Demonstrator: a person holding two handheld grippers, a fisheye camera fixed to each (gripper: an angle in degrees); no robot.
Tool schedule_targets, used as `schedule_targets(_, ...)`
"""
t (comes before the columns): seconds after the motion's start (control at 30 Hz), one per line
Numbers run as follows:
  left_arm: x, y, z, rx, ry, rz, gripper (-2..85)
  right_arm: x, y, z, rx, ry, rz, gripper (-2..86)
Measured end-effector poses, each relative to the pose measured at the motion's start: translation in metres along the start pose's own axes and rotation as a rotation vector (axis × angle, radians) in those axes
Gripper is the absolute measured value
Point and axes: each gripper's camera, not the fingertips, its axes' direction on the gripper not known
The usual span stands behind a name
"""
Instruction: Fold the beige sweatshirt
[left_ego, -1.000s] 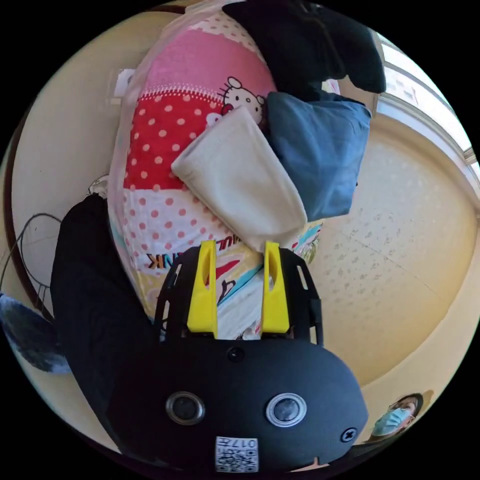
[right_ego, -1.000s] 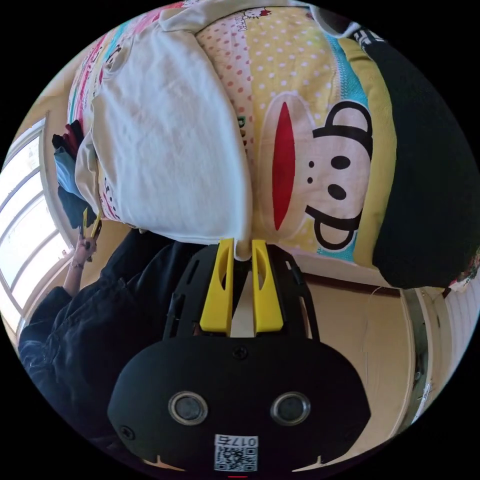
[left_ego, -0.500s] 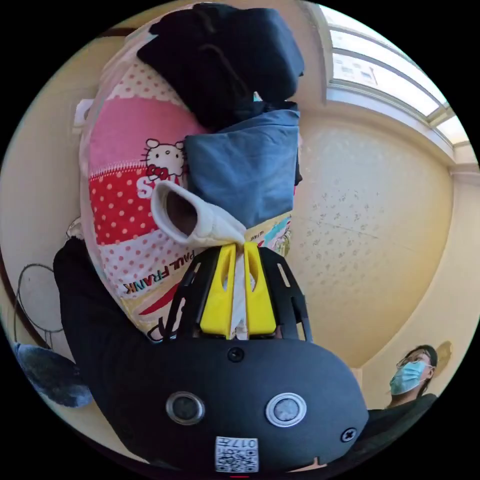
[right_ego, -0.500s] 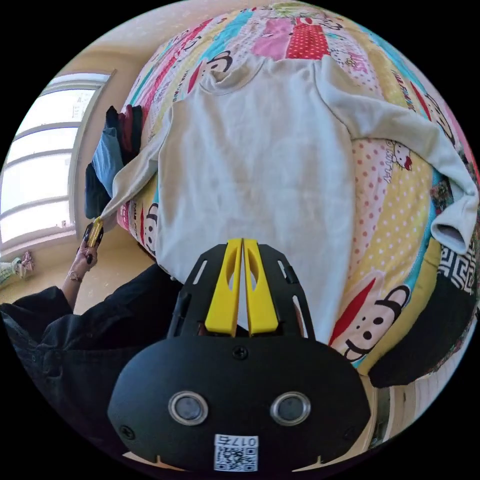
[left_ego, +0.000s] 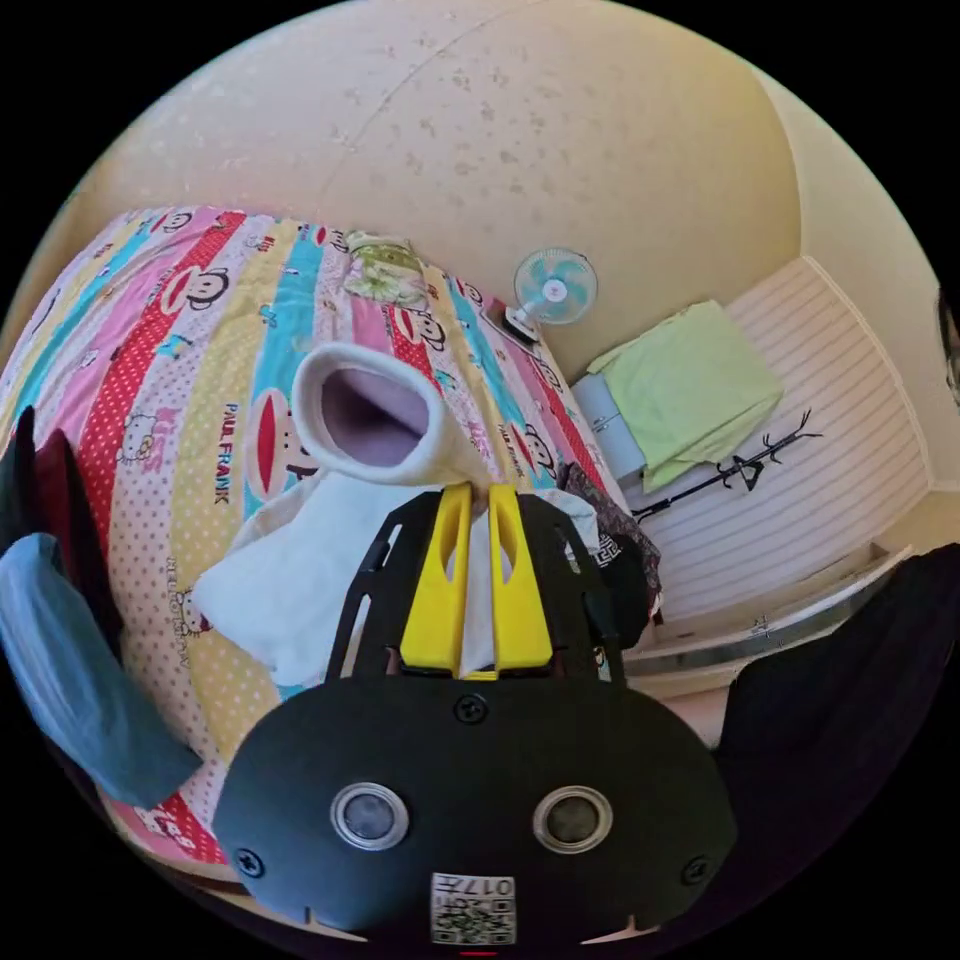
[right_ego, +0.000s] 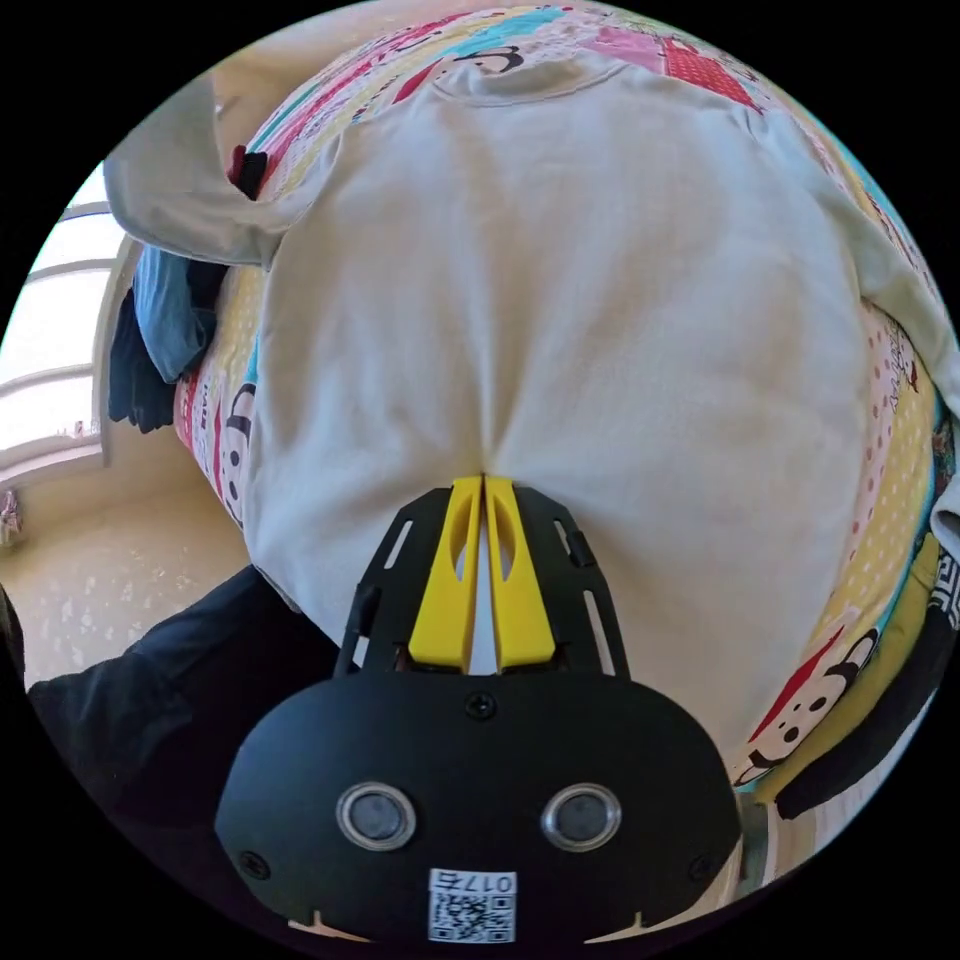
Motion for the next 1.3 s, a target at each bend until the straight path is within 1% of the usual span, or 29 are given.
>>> schedule_targets(0.03,0.009,-0.007,0.052,-0.116,0.001,0.022,5.7,0.004,0.001,0.000,0.001,-0.033,0.008,0.9)
schedule_targets(0.1,0.022,-0.004,0.107,-0.221,0.025,0.032,7.4,0.026,0.002,-0.003,-0.030,-0.213,0.076,1.2)
schedule_targets(0.13,0.030,0.002,0.127,-0.253,0.047,0.034,7.8,0.033,0.002,-0.002,-0.056,-0.265,0.095,1.3)
schedule_targets(0.17,0.033,0.006,0.135,-0.266,0.053,0.030,7.8,0.045,0.003,-0.001,-0.112,-0.358,0.117,1.7)
schedule_targets(0.2,0.037,0.016,0.143,-0.285,0.053,0.013,7.7,0.054,0.007,-0.003,-0.115,-0.413,0.116,2.1)
schedule_targets(0.23,0.038,0.028,0.147,-0.299,0.045,-0.020,7.7,0.059,0.011,-0.007,-0.093,-0.418,0.117,2.5)
schedule_targets(0.27,0.036,0.034,0.148,-0.305,0.044,-0.041,7.7,0.069,0.020,-0.017,-0.039,-0.394,0.133,3.2)
schedule_targets(0.33,0.024,0.065,0.148,-0.347,0.076,-0.152,7.7,0.088,0.033,-0.037,0.030,-0.351,0.183,4.5)
schedule_targets(0.4,0.016,0.088,0.147,-0.391,0.102,-0.218,7.7,0.116,0.052,-0.081,0.183,-0.285,0.283,7.1)
schedule_targets(0.43,0.012,0.100,0.146,-0.425,0.097,-0.246,7.6,0.122,0.057,-0.095,0.230,-0.255,0.305,7.5)
schedule_targets(0.5,0.010,0.115,0.145,-0.478,0.071,-0.257,7.6,0.138,0.075,-0.152,0.401,-0.063,0.411,9.6)
schedule_targets(0.53,0.012,0.120,0.144,-0.509,0.052,-0.249,7.6,0.141,0.078,-0.165,0.434,-0.007,0.440,10.2)
schedule_targets(0.6,0.014,0.124,0.144,-0.540,0.031,-0.241,7.6,0.151,0.082,-0.201,0.537,0.207,0.548,12.6)
schedule_targets(0.63,0.016,0.123,0.145,-0.549,0.029,-0.241,7.6,0.154,0.080,-0.206,0.553,0.240,0.558,13.1)
schedule_targets(0.67,0.017,0.122,0.146,-0.551,0.033,-0.243,7.6,0.160,0.072,-0.207,0.551,0.270,0.562,13.4)
schedule_targets(0.73,0.024,0.114,0.150,-0.557,0.049,-0.248,7.5,0.175,0.044,-0.189,0.406,0.253,0.514,13.0)
schedule_targets(0.77,0.026,0.112,0.150,-0.554,0.054,-0.247,7.5,0.185,0.024,-0.168,0.251,0.259,0.500,11.5)
schedule_targets(0.8,0.031,0.106,0.150,-0.547,0.064,-0.241,7.3,0.189,0.014,-0.157,0.169,0.252,0.494,9.0)
schedule_targets(0.87,0.040,0.098,0.147,-0.545,0.070,-0.223,7.1,0.184,0.011,-0.172,0.184,0.218,0.448,5.6)
schedule_targets(0.93,0.048,0.092,0.141,-0.545,0.057,-0.199,6.8,0.176,0.015,-0.208,0.251,0.212,0.403,4.9)
schedule_targets(1.0,0.049,0.092,0.136,-0.549,0.044,-0.192,6.7,0.176,0.032,-0.265,0.362,0.286,0.411,5.0)
schedule_targets(1.07,0.046,0.096,0.134,-0.560,0.035,-0.206,6.6,0.191,0.046,-0.299,0.414,0.373,0.458,5.5)
schedule_targets(1.1,0.042,0.099,0.134,-0.569,0.038,-0.227,6.6,0.209,0.052,-0.312,0.419,0.413,0.486,5.9)
schedule_targets(1.13,0.038,0.103,0.134,-0.573,0.047,-0.254,6.6,0.220,0.054,-0.314,0.404,0.410,0.499,6.3)
schedule_targets(1.17,0.036,0.105,0.134,-0.572,0.052,-0.268,6.6,0.250,0.055,-0.310,0.342,0.362,0.557,7.3)
schedule_targets(1.2,0.033,0.108,0.134,-0.571,0.060,-0.294,6.6,0.283,0.061,-0.298,0.277,0.299,0.674,8.1)
schedule_targets(1.23,0.030,0.110,0.134,-0.573,0.066,-0.315,6.6,0.297,0.066,-0.292,0.262,0.269,0.728,8.5)
schedule_targets(1.27,0.030,0.111,0.135,-0.574,0.067,-0.323,6.6,0.317,0.081,-0.281,0.262,0.211,0.829,8.7)
schedule_targets(1.3,0.029,0.112,0.135,-0.577,0.068,-0.334,6.6,0.326,0.097,-0.273,0.309,0.135,0.907,9.1)
